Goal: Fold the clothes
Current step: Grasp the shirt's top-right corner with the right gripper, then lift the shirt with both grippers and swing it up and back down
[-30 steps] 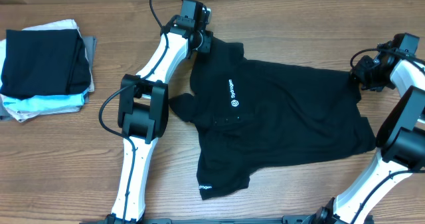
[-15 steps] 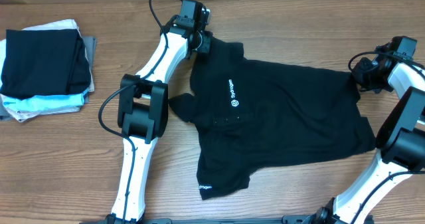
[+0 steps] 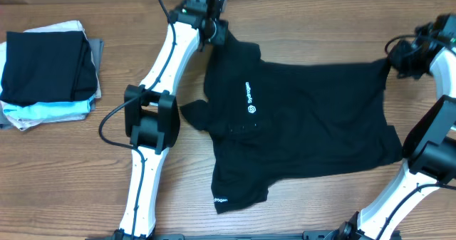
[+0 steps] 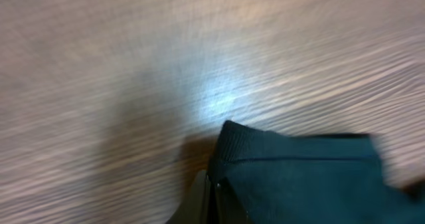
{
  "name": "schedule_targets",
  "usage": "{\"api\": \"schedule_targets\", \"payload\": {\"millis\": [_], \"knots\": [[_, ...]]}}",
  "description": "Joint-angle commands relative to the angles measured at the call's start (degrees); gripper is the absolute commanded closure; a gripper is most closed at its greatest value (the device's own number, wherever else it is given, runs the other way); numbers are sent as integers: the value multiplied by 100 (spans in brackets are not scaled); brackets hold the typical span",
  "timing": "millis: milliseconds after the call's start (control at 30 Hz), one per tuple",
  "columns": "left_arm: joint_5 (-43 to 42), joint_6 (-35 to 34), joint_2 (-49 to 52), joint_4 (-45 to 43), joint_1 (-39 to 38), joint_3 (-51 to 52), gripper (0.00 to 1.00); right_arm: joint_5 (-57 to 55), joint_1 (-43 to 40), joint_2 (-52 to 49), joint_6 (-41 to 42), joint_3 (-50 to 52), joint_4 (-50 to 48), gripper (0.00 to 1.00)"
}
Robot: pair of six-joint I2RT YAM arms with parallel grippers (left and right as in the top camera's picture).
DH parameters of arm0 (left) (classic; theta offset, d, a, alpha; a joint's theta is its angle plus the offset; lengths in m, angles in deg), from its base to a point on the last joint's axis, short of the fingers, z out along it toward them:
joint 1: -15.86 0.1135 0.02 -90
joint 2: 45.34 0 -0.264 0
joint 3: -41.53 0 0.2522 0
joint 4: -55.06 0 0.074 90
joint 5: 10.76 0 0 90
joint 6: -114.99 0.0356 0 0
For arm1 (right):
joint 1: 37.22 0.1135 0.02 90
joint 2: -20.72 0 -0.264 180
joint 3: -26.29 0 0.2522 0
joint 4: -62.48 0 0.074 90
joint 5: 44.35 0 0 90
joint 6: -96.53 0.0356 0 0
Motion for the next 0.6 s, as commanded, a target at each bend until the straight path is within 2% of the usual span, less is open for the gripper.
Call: {"api": "schedule_targets", "payload": {"millis": [0,333,567], "knots": [[-7,129,-809,114,79,-507,96,44,15,50,-151,-748,337,96],[474,304,-2170,750,140,-551,96,39,-162,273,-444,-2691,2074,96],[520,343,-3141,1062,138,-551,96,63,-538,850,-422,-3104,2645,96]]}}
